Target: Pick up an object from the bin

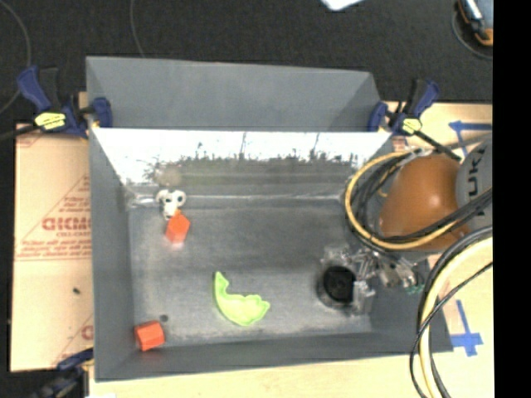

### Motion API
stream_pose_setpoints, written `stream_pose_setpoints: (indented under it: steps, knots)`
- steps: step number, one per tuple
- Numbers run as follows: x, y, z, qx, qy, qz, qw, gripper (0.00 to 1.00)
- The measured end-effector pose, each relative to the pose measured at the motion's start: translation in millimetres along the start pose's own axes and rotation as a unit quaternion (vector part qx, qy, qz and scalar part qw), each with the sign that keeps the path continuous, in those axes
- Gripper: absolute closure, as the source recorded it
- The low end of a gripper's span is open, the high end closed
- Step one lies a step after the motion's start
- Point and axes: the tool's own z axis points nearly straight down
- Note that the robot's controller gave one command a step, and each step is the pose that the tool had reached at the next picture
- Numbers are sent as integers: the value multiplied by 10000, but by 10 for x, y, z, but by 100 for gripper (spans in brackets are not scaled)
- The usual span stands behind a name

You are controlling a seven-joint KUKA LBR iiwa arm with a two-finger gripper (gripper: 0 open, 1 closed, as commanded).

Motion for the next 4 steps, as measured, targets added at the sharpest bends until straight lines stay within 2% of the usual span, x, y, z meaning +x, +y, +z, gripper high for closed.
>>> stream_pose_setpoints:
  steps: [2,3,4]
  knots:
    - [10,7,-32,-10,16,-2,10000,100]
    - [28,19,-240,-37,60,5,10000,100]
    - [7,7,-470,-18,28,12,10000,100]
